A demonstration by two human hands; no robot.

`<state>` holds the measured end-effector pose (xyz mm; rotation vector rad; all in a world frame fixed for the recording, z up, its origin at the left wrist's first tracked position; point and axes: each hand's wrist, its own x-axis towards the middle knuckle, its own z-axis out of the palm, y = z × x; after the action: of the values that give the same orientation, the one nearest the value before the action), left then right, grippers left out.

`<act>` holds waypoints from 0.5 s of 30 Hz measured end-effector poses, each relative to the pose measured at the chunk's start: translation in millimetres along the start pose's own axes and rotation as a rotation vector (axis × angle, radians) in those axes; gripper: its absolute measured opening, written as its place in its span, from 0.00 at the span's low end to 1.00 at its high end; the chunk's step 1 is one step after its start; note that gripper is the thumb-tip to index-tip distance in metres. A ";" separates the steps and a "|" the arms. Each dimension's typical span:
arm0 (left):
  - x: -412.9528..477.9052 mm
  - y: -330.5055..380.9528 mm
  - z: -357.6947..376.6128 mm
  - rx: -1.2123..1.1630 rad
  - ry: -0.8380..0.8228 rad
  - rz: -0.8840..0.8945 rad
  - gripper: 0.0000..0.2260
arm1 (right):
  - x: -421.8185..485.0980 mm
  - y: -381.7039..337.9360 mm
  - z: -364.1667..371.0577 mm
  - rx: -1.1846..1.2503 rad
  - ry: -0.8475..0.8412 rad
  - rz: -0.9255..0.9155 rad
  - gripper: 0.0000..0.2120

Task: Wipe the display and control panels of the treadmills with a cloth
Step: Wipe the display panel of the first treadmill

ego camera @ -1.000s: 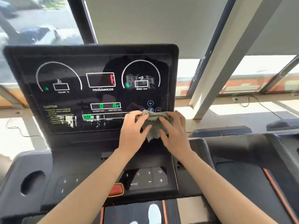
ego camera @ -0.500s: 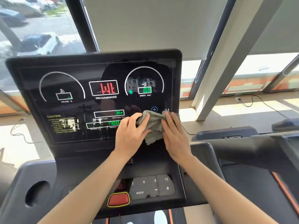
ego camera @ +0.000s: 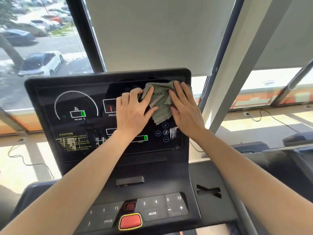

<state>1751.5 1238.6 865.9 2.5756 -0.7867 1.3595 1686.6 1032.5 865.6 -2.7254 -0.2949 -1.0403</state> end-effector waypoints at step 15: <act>-16.4 -15.7 -19.7 0.015 -0.130 -0.053 0.31 | -1.9 -10.7 0.6 -0.037 -0.054 -0.086 0.23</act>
<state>1737.3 1265.1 866.4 2.6981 -0.7243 1.1982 1682.9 1042.7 865.1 -2.8000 -0.4085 -1.0050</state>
